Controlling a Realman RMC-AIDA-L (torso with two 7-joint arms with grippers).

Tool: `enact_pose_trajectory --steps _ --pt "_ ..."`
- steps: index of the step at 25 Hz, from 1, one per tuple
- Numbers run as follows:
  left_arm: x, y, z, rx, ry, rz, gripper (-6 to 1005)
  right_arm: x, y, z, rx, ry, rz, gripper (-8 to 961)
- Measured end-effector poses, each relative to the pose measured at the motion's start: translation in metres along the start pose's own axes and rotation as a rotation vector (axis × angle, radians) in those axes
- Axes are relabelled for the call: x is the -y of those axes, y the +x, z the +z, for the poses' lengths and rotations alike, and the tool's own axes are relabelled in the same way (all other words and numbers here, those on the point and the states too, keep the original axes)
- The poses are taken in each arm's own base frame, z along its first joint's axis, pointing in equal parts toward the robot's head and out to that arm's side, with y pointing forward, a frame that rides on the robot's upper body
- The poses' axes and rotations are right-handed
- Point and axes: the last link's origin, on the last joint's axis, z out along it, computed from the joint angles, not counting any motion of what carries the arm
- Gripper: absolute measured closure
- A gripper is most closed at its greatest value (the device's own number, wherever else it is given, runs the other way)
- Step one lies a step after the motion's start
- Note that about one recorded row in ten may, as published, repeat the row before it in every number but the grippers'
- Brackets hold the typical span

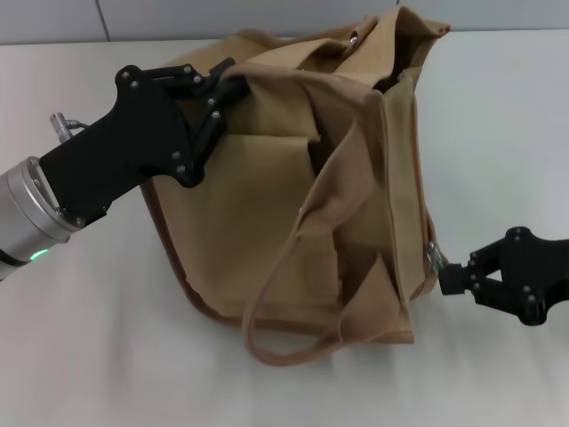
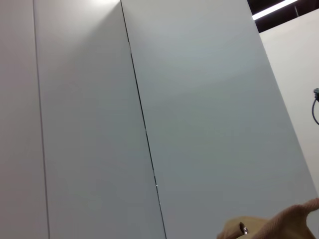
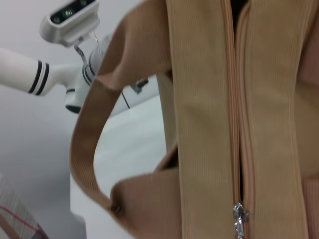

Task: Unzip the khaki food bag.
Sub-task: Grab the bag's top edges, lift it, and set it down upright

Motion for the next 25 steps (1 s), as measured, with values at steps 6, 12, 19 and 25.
enact_pose_trajectory --steps 6,12,19,25 --pt "0.003 0.001 -0.002 -0.012 0.029 -0.007 950 -0.001 0.008 -0.003 -0.039 -0.002 0.021 947" --pt "0.003 0.000 -0.003 -0.012 0.040 -0.018 950 -0.002 0.015 -0.008 -0.049 -0.005 0.050 947" --pt "0.005 0.000 -0.004 -0.022 0.066 -0.030 950 -0.002 0.018 -0.009 -0.063 -0.007 0.054 950" --pt "0.005 0.000 -0.006 -0.023 0.081 -0.038 950 -0.003 0.021 -0.013 -0.045 0.012 0.067 939"
